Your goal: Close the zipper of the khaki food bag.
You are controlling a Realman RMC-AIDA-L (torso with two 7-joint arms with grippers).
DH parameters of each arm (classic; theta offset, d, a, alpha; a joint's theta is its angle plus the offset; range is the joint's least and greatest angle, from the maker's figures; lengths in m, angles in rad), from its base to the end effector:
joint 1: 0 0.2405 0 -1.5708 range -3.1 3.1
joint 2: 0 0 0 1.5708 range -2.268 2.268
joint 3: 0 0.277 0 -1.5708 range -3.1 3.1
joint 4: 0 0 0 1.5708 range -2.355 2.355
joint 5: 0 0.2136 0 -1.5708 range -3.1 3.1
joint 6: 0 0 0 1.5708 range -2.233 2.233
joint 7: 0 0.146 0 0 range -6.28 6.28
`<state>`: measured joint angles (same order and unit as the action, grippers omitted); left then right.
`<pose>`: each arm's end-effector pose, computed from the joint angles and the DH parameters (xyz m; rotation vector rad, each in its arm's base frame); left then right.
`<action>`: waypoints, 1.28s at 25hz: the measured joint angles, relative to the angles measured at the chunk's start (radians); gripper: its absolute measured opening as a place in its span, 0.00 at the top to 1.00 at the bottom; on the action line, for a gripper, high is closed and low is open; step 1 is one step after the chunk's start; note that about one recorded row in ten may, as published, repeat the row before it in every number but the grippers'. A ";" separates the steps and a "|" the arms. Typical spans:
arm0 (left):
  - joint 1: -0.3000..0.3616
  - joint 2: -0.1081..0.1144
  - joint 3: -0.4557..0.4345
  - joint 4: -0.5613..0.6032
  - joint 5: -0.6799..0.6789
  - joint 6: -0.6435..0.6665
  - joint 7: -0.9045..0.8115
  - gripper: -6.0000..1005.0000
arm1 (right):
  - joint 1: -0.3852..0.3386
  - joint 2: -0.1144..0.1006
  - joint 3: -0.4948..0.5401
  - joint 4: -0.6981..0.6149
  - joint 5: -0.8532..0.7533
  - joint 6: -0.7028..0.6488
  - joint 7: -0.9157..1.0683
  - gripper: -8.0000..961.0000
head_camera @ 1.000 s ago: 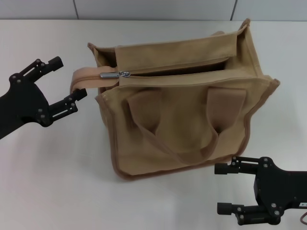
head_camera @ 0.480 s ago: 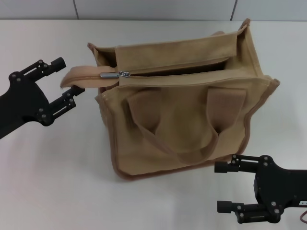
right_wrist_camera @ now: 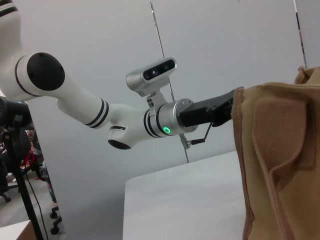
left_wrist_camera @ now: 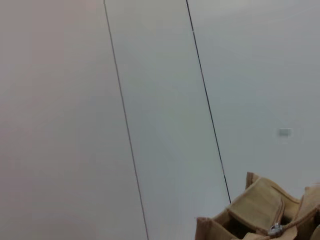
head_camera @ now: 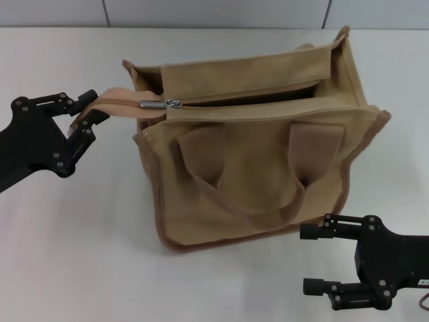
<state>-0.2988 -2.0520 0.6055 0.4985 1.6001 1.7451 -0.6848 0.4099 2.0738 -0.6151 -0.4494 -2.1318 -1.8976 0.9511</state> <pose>-0.3224 0.2744 0.0252 -2.2719 -0.0513 -0.9590 0.3018 0.2393 -0.0356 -2.9475 0.3486 0.9999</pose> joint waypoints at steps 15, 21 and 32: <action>-0.027 -0.007 0.000 0.067 0.000 0.040 -0.037 0.97 | -0.002 0.002 0.003 0.000 0.000 0.001 -0.004 0.21; -0.033 -0.007 -0.001 0.073 -0.001 0.055 -0.036 0.97 | -0.002 0.002 0.043 0.000 0.000 -0.044 -0.007 0.21; -0.034 -0.012 -0.001 0.074 -0.002 0.058 -0.029 0.97 | 0.038 -0.026 0.122 -0.011 0.260 -0.281 0.097 0.21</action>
<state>-0.3326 -2.0642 0.6044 0.5722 1.5982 1.8033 -0.7135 0.4484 2.0477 -0.4929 -0.4608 -1.8716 -2.1783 1.0480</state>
